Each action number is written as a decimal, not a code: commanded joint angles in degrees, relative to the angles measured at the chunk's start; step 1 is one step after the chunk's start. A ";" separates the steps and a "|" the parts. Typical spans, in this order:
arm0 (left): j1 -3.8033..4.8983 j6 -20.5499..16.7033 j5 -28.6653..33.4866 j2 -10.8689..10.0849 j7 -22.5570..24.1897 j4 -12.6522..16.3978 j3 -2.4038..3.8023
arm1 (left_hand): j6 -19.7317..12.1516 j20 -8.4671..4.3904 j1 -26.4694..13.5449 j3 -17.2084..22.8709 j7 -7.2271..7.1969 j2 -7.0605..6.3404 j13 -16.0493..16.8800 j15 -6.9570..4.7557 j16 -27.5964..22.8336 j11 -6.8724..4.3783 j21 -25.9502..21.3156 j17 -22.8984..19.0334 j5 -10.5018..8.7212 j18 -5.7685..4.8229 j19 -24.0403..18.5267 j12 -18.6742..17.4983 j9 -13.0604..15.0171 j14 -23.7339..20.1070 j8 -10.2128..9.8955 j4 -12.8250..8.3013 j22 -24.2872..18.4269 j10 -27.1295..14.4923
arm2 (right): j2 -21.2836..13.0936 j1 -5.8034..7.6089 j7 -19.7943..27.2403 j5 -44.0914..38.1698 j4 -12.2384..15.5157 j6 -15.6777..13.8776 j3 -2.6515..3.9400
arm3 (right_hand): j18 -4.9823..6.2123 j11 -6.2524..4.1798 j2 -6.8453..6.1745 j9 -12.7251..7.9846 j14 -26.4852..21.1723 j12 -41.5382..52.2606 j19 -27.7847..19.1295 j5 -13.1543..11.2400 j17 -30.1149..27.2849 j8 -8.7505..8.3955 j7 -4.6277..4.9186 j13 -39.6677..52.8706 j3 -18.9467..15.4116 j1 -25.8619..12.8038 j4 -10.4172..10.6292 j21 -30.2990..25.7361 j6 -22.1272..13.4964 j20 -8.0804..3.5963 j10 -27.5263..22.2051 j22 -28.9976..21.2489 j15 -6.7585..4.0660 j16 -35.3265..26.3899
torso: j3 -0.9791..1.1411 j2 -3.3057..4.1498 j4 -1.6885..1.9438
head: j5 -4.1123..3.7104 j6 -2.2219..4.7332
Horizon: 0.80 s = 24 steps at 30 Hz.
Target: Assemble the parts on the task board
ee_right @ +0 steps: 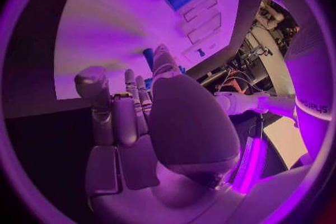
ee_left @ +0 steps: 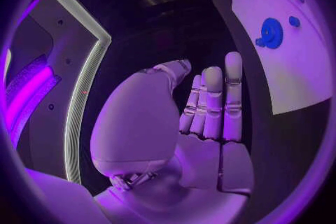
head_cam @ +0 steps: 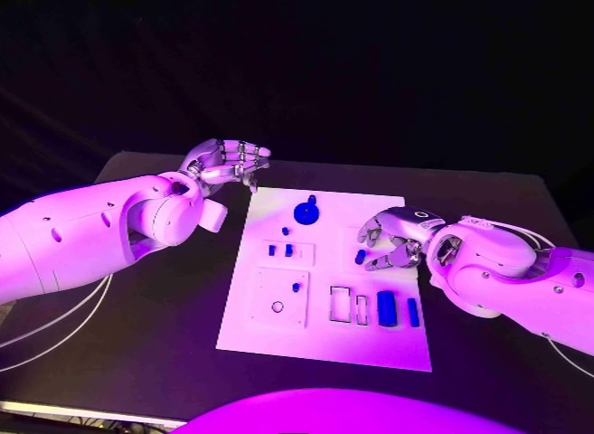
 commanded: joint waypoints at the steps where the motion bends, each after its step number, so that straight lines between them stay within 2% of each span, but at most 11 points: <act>1: 0.07 1.00 -0.06 0.15 0.22 0.07 0.03 | -0.05 0.40 -0.07 -0.16 0.19 -0.01 -0.06 0.38 0.24 0.04 -0.27 -0.05 0.06 0.89 0.16 0.37 -0.07 -0.14 0.17 0.04 -0.05 -0.40 | 0.59 -0.22 1.27 0.53 -0.32 0.18 0.00 | -0.82 -0.32 1.40 -0.25 1.82 0.17 0.82 -2.69 0.65 -0.01 0.09 -0.42 1.79 1.18 -0.07 1.23 0.63 -0.09 1.70 0.81 -0.56 0.47 | -0.03 -0.04 -0.14 | 0.13 -0.12; 3: 0.07 1.02 -0.11 0.15 0.20 0.03 0.03 | -0.05 0.40 -0.07 -0.16 0.19 -0.01 -0.06 0.38 0.24 0.04 -0.27 -0.05 0.06 0.89 0.16 0.37 -0.07 -0.14 0.17 0.04 -0.05 -0.40 | 0.87 -0.32 1.52 0.63 -0.44 -0.33 0.00 | -0.91 -0.49 1.84 -0.48 1.94 -0.03 1.08 -3.19 1.08 -0.16 0.09 -0.60 3.03 2.12 -0.18 1.95 0.80 -0.28 3.00 1.31 -0.66 0.72 | -0.01 -0.05 -0.11 | 0.09 -0.17; 11: 0.07 1.05 -0.19 0.00 0.15 -0.02 0.03 | -0.05 0.40 -0.07 -0.16 0.19 -0.01 -0.06 0.38 0.24 0.04 -0.27 -0.05 0.06 0.89 0.16 0.37 -0.07 -0.14 0.17 0.04 -0.05 -0.40 | 1.45 -0.61 1.91 0.76 -0.98 -1.02 -0.01 | -1.11 -0.85 2.00 -1.11 2.08 -2.28 1.41 -3.63 1.70 -0.25 0.35 -0.82 7.07 3.25 0.15 3.11 2.43 -0.61 6.66 2.36 -0.96 1.16 | -0.07 -0.08 -0.05 | 0.01 -0.34; 14: 0.07 1.04 -0.20 -0.07 0.13 -0.02 0.03 | -0.06 0.40 -0.08 -0.12 0.20 0.07 -0.09 0.37 0.25 0.04 -0.28 -0.07 0.07 0.89 0.17 0.43 -0.11 -0.14 0.20 0.08 -0.07 -0.41 | 1.66 -0.75 1.92 0.76 -1.15 -0.98 -0.02 | -1.16 -0.83 1.18 -1.51 2.08 -3.84 1.44 -3.54 1.74 -0.47 0.43 -0.82 9.14 2.82 0.16 3.33 3.03 -0.61 7.81 2.72 -0.97 1.25 | -0.08 -0.06 -0.07 | 0.07 -0.38; 24: 0.07 1.05 -0.21 -0.19 0.06 -0.01 0.03 | -0.06 0.40 -0.08 -0.12 0.20 0.07 -0.09 0.37 0.25 0.04 -0.28 -0.07 0.07 0.89 0.17 0.43 -0.11 -0.14 0.20 0.08 -0.07 -0.41 | 1.94 -0.95 1.85 0.52 -1.48 -0.53 -0.06 | -1.22 -0.83 -0.35 -1.91 2.08 -6.03 1.47 -3.31 1.83 0.02 0.46 -0.71 14.93 1.83 0.09 3.68 6.18 -0.64 10.96 3.39 -0.99 1.42 | -0.06 -0.09 -0.09 | 0.09 -0.50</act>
